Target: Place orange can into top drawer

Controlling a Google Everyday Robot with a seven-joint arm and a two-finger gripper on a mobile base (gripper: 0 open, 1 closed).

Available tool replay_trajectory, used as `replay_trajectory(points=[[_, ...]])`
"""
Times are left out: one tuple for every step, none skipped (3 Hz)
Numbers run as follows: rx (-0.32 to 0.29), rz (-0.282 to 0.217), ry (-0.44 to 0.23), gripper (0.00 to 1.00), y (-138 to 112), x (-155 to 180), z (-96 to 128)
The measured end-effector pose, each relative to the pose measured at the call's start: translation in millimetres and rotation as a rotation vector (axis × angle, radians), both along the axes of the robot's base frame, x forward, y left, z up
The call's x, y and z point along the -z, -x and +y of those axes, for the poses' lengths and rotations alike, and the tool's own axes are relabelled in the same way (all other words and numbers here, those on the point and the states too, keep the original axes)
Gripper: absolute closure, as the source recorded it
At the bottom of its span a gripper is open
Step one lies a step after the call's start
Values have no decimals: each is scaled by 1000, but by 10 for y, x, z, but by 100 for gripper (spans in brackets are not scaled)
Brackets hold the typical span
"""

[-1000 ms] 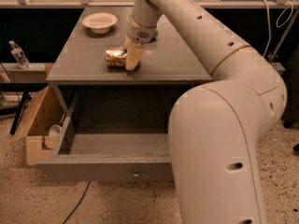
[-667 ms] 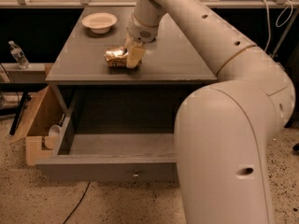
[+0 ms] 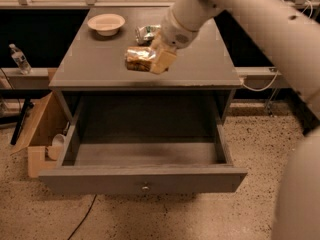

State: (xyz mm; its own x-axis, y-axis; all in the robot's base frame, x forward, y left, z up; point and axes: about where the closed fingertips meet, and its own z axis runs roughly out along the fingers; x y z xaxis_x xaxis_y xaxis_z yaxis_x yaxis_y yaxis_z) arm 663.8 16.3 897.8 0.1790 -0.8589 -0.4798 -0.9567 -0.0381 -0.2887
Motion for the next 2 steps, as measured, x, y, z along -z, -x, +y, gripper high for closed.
replay_trajectory(points=[[21,37,-49,100,491,85,-160],[42,124,-64,100,923,437,-193]])
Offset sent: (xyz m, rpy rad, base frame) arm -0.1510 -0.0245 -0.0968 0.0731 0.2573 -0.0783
